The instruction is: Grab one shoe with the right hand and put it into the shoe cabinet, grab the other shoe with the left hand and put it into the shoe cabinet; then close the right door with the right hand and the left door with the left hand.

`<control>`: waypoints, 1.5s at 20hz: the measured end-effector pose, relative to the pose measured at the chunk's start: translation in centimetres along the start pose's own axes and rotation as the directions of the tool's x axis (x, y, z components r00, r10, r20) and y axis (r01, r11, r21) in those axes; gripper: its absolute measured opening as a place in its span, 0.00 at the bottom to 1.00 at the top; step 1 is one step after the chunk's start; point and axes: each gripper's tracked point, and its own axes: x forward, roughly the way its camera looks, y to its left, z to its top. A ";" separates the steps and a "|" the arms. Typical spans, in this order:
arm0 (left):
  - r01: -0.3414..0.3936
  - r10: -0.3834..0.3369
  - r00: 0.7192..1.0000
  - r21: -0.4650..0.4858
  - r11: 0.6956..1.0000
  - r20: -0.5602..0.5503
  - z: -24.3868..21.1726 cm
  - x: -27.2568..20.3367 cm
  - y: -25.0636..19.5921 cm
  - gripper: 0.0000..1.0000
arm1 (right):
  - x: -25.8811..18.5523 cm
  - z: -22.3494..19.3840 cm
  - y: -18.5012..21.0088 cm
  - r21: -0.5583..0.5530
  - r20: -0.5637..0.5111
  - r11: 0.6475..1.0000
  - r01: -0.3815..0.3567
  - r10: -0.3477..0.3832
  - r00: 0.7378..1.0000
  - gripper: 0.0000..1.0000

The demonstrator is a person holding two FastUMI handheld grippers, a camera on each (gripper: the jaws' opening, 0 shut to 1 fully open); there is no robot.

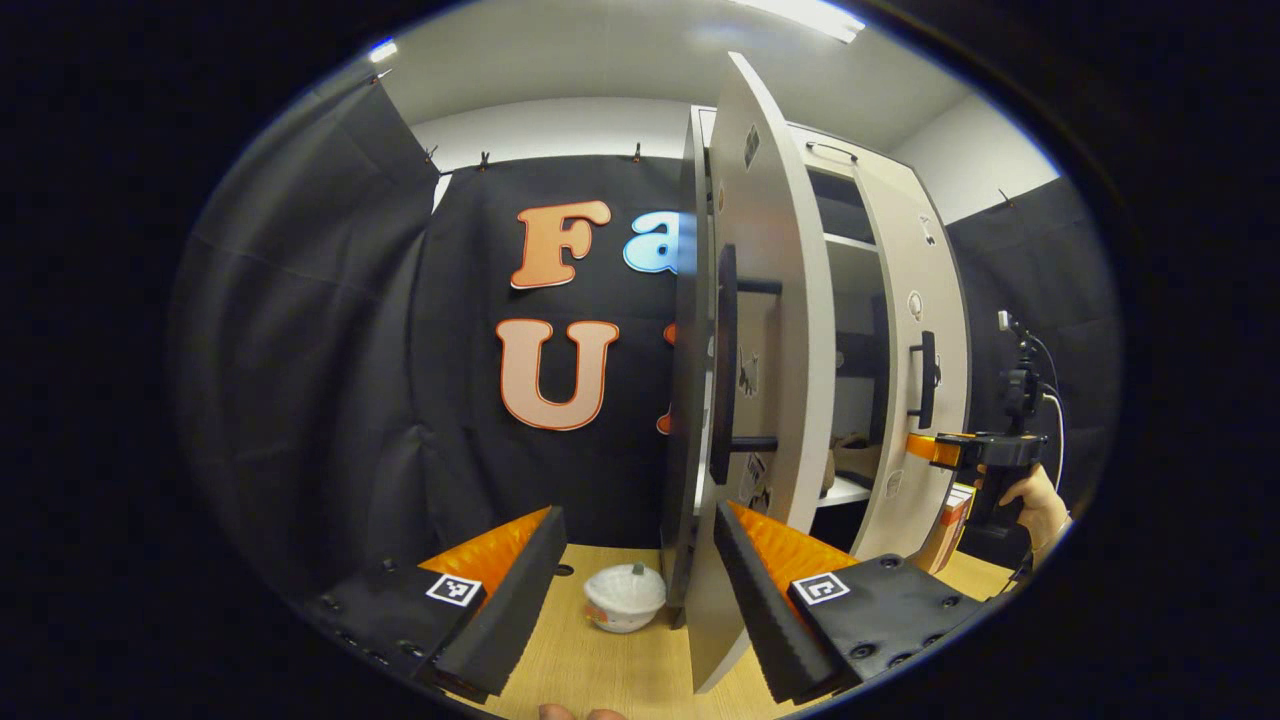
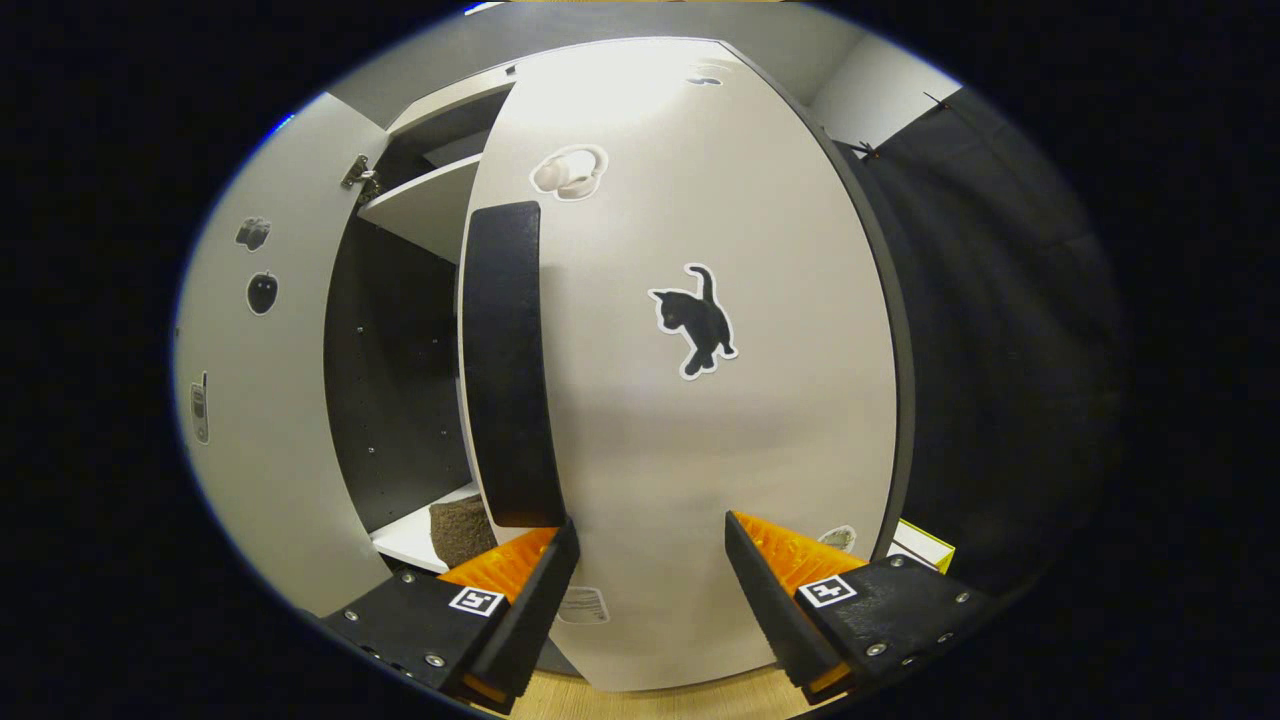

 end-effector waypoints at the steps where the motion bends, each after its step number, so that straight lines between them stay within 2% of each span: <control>1: 0.004 -0.004 1.000 0.001 1.000 -0.004 -0.3 0.5 -0.1 0.97 | 0.2 0.0 0.1 0.001 -0.001 1.000 -0.001 0.001 1.000 0.91; 3: 0.007 -0.007 1.000 0.013 1.000 -0.006 -0.6 1.3 -0.4 0.99 | 0.5 0.0 -0.1 0.006 -0.003 1.000 -0.002 0.002 1.000 0.91; 8: 0.000 0.000 1.000 0.027 1.000 -0.007 -1.1 1.9 -0.8 0.96 | 0.7 0.9 -0.7 -0.004 -0.051 1.000 0.004 -0.005 0.999 0.92; 11: 0.007 -0.008 1.000 -0.013 1.000 -0.017 -1.4 2.0 -1.1 0.96 | -1.2 1.9 -1.0 -0.017 -0.036 1.000 -0.009 0.008 0.999 0.92; 14: 0.038 -0.038 0.999 -0.015 0.999 -0.027 -1.6 2.1 -2.9 0.96 | -3.3 2.4 -1.7 -0.069 -0.033 0.998 -0.011 0.009 0.999 0.92; 16: 0.084 -0.085 0.996 -0.015 0.996 -0.031 -1.6 2.3 -5.4 0.94 | -4.6 3.1 -2.2 -0.109 -0.006 0.994 -0.001 0.001 1.000 0.93; 18: 0.128 -0.128 0.991 0.008 0.992 -0.029 -1.3 2.4 -7.9 0.96 | -5.9 3.4 -2.7 -0.124 0.005 0.992 -0.003 0.004 1.000 0.93; 20: 0.146 -0.145 0.989 0.042 0.988 -0.027 -1.3 2.9 -9.9 0.94 | -7.4 3.5 -2.8 -0.095 -0.005 0.995 -0.026 0.026 1.000 0.92; 22: 0.144 -0.143 0.989 0.042 0.989 -0.023 -1.3 3.5 -10.9 0.96 | -8.8 3.8 -3.0 -0.045 -0.017 0.997 -0.060 0.059 0.998 0.92; 24: 0.099 -0.099 0.995 0.062 0.993 -0.011 -1.1 4.4 -10.6 0.94 | -10.2 4.3 -3.6 -0.018 -0.018 0.998 -0.068 0.067 0.998 0.92; 26: 0.067 -0.067 0.998 0.079 0.995 0.002 -1.0 5.1 -10.3 0.96 | -11.3 5.1 -4.6 -0.019 0.000 0.998 -0.062 0.062 0.998 0.93; 30: 0.095 -0.095 0.995 0.041 0.995 0.000 -1.3 6.1 -11.6 0.94 | -13.0 5.9 -5.2 0.015 0.016 0.997 -0.079 0.079 0.997 0.93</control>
